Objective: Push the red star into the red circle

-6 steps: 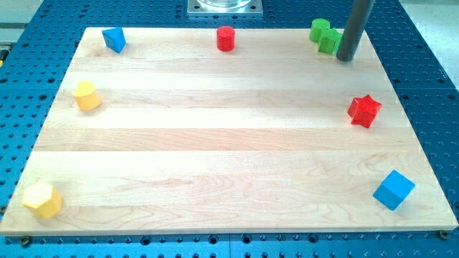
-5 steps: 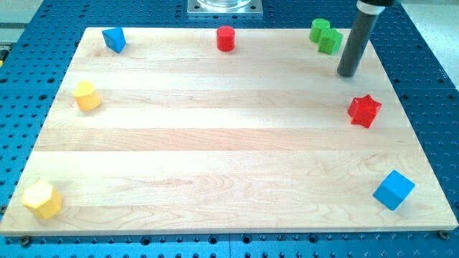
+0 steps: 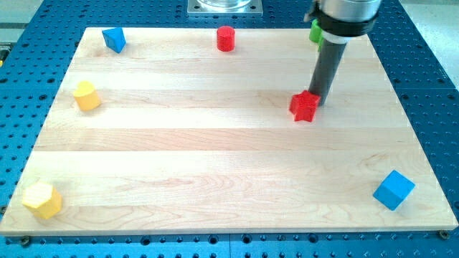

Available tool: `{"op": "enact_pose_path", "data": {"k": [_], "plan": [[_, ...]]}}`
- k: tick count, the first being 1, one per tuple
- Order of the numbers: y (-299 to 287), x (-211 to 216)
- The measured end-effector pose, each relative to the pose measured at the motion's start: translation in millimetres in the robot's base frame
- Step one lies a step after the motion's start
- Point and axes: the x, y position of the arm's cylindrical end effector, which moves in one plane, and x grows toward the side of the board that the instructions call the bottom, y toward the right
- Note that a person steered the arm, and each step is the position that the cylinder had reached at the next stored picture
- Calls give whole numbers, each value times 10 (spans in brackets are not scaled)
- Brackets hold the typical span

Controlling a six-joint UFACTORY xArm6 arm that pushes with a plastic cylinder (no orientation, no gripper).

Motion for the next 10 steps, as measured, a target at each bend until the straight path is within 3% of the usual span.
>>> {"op": "enact_pose_path", "data": {"k": [1,2,3,5,6,7,10], "plan": [[547,490],[-445,396],[-1427,-260],[-1205,254],[-930,-92],[-1025,-816],[-1194,-1164]]}}
